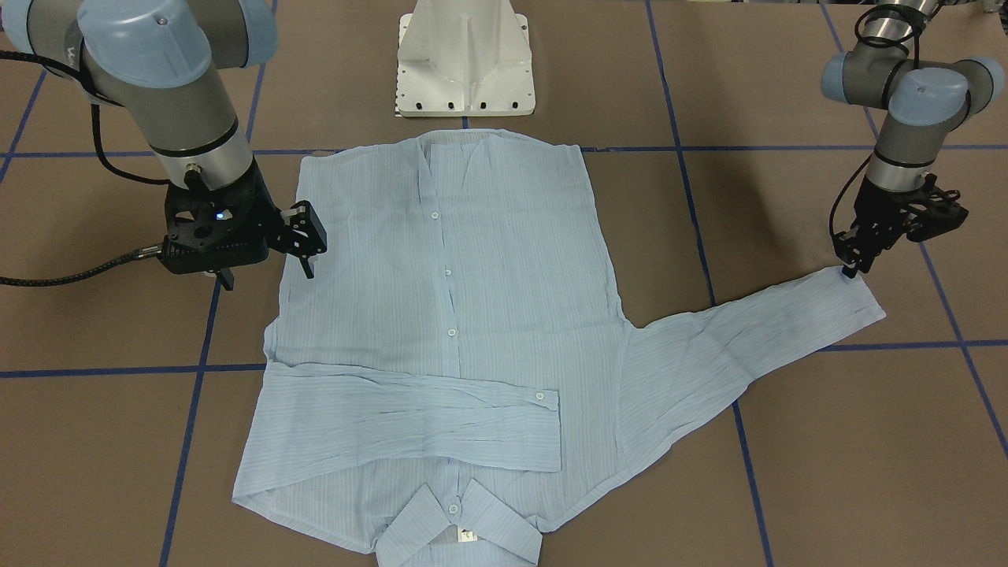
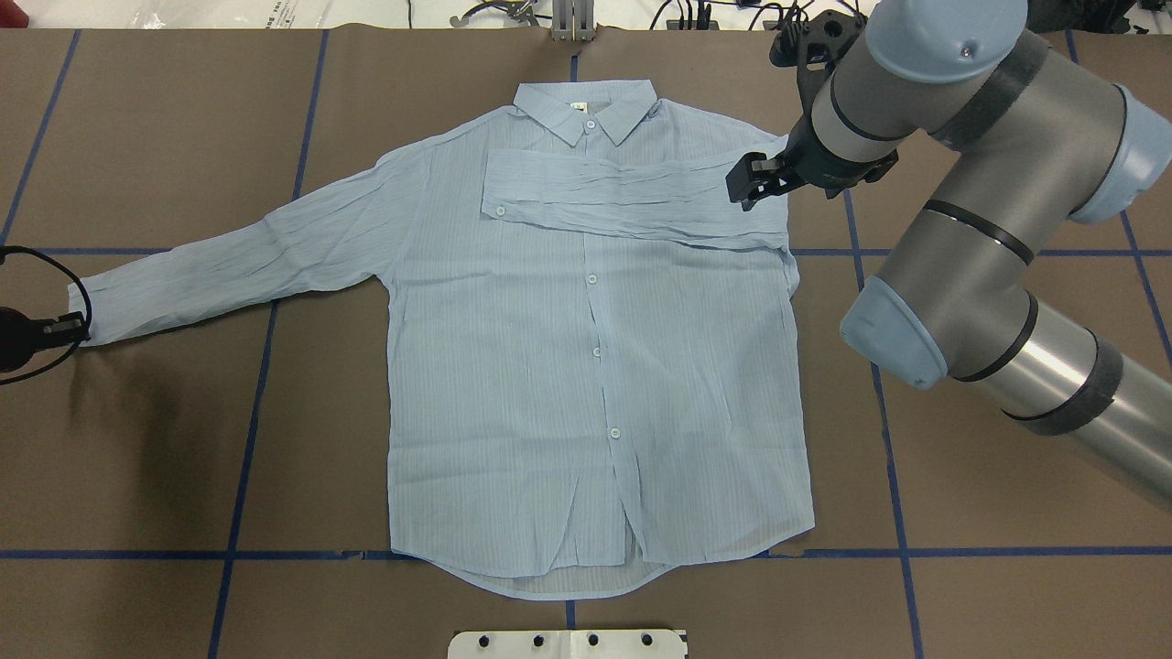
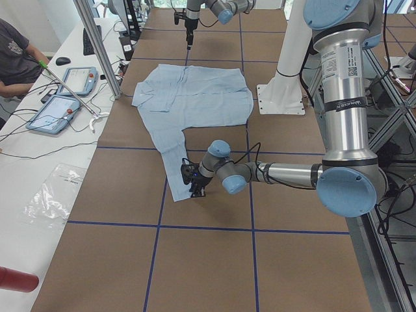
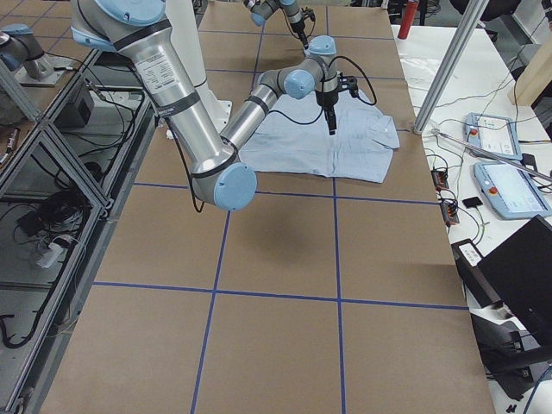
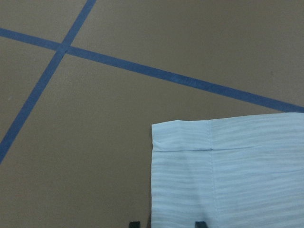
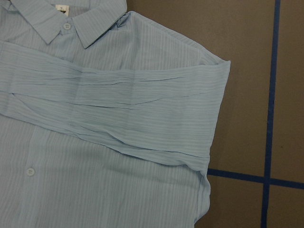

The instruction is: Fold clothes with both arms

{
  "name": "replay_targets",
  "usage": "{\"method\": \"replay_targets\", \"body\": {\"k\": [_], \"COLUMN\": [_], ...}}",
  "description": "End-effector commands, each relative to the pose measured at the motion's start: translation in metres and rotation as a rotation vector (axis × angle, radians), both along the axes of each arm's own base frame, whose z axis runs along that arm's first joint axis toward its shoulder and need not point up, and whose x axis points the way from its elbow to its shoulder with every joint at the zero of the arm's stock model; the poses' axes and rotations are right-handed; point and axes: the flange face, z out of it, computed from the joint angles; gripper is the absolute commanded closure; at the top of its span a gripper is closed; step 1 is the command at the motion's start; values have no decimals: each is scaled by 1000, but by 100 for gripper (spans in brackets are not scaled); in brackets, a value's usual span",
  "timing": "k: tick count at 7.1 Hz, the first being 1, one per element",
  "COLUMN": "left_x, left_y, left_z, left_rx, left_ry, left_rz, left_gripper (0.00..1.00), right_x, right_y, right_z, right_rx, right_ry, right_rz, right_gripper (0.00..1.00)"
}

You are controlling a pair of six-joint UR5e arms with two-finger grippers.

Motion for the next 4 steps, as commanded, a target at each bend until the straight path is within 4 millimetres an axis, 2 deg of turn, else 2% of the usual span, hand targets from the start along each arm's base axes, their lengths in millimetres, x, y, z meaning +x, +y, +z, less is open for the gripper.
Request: {"method": "replay_targets", "body": {"k": [1,4], "left_x": [0,0], "left_y": [0,0], "left_z": [0,0], "left_rx": [0,0], "left_ry": [0,0], "left_rz": [0,0], "left_gripper": [70,65], "right_x": [1,2], "right_y": [-1,-1], "right_z": [0,1], "right_rx": [0,-1], "right_ry": [0,1], "right_rz": [2,3], "right_gripper": [0,0]}}
